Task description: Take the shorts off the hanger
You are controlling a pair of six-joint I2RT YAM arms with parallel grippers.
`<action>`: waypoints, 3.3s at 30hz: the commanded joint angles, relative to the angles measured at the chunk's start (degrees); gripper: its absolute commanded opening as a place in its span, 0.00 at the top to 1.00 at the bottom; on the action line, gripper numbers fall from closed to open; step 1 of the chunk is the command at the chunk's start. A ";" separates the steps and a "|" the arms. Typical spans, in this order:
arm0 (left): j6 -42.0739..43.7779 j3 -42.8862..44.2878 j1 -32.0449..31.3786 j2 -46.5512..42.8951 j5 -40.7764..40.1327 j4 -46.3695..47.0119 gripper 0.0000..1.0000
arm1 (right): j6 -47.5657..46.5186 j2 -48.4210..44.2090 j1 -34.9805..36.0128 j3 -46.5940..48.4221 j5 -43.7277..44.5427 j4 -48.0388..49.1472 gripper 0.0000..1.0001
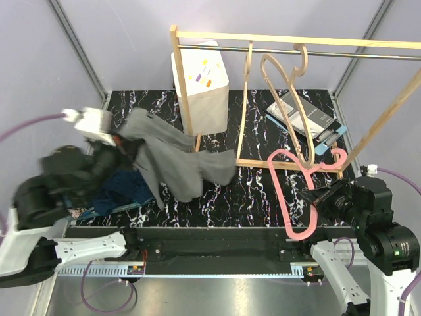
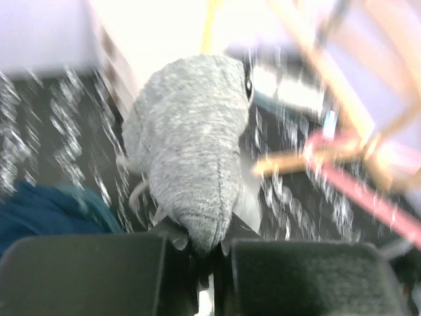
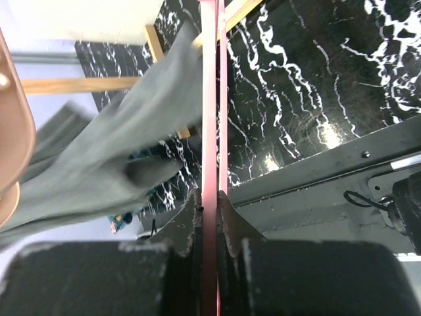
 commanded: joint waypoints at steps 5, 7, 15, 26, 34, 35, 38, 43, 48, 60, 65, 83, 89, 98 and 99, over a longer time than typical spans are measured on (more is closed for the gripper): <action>18.10 36.03 0.28 12.86 -18.87 -5.54 1.00 | -6.46 3.82 -0.14 5.20 -3.54 2.47 1.00; 22.33 41.34 0.28 15.43 -21.94 -4.94 1.00 | -7.69 4.61 -0.14 7.57 -2.75 2.21 1.00; 53.34 27.51 0.11 10.79 -34.07 32.89 1.00 | -10.24 6.01 -0.23 10.30 -0.64 1.85 1.00; 39.22 25.64 15.60 16.76 -24.70 19.65 1.00 | -12.18 9.00 -0.14 12.59 0.68 3.26 1.00; 19.28 27.13 38.68 17.20 -14.56 0.69 1.00 | -13.85 11.11 -0.14 13.73 0.42 3.61 1.00; 19.28 26.87 40.34 16.94 -15.61 0.43 1.00 | -13.85 11.29 -0.14 13.64 0.33 3.53 1.00; 20.51 27.21 41.59 16.58 -22.27 0.51 1.00 | -14.55 12.60 -0.14 13.82 0.24 4.05 1.00; 19.12 18.04 45.88 15.71 -24.07 -1.94 1.00 | -15.34 15.24 -0.14 15.66 1.73 3.96 1.00; 1.40 -0.96 55.29 10.18 -6.59 -5.37 1.00 | -15.52 16.74 -0.14 15.75 2.35 4.32 1.00; -11.11 -25.95 61.81 10.85 23.73 1.66 1.00 | -13.59 13.40 -0.23 13.21 2.70 3.53 1.00; -16.40 -29.82 61.72 8.86 25.09 1.39 0.55 | -12.97 11.74 -0.23 13.73 4.54 2.47 1.00; -19.31 -24.02 50.93 -2.75 42.73 -0.72 0.01 | -13.75 12.08 -0.23 15.05 13.51 5.17 1.00; -19.13 -24.37 33.96 -3.28 43.35 -0.37 0.01 | -23.60 12.34 -0.14 17.42 9.56 19.59 1.00; -19.12 -32.89 29.20 -8.02 67.60 17.63 0.01 | -27.48 15.94 -0.14 24.01 8.59 31.12 1.00; -19.22 -32.64 29.20 -8.20 68.22 17.83 0.01 | -27.39 16.90 -0.23 24.80 7.98 31.64 1.00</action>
